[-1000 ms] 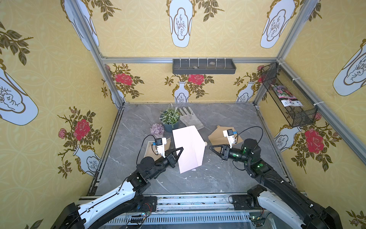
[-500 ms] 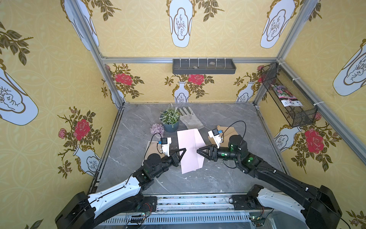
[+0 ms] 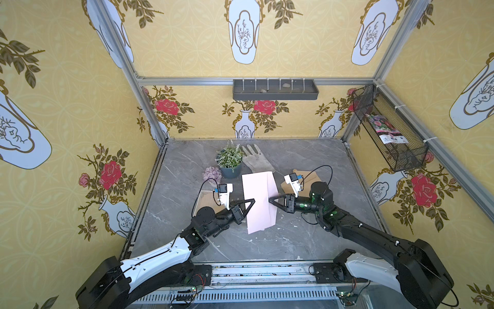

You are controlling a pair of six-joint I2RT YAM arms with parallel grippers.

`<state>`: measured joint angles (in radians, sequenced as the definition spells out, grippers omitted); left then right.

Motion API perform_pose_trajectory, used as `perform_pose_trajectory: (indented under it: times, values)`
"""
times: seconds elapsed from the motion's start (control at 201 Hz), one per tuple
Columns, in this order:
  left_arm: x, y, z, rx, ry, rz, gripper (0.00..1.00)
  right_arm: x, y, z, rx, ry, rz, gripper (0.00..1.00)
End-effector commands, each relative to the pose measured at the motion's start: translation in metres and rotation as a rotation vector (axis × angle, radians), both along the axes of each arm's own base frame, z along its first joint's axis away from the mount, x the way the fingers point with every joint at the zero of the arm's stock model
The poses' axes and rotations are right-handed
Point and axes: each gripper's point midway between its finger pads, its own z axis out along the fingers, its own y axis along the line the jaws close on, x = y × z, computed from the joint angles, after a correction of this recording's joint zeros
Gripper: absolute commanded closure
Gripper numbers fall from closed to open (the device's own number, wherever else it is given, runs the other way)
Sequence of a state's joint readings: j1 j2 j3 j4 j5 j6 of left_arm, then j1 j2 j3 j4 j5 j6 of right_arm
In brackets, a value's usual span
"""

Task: Take the letter paper out of the envelope
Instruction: Take out the letter paper from the envelope.

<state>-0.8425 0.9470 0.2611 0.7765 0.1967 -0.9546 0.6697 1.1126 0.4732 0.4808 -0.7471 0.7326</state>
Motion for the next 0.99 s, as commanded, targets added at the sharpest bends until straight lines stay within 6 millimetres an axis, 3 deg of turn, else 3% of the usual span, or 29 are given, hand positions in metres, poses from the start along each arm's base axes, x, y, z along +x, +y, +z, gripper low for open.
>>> perform_pose_trajectory:
  times: [0.0,0.314,0.488,0.986]
  values:
    - [-0.002,-0.005,0.013,-0.049,-0.030,-0.029,1.00,-0.004,0.008,0.019,0.053,-0.057,0.025,0.74]
    - [-0.001,-0.007,0.013,-0.056,-0.027,-0.036,1.00,-0.005,0.008,0.012,0.033,-0.051,0.026,0.74]
    - [-0.003,-0.002,0.017,-0.056,-0.037,-0.024,1.00,-0.004,0.003,0.009,0.027,-0.047,0.010,0.93]
    - [-0.007,0.003,0.023,-0.079,-0.046,-0.022,1.00,-0.005,-0.001,0.013,0.038,-0.054,0.010,1.00]
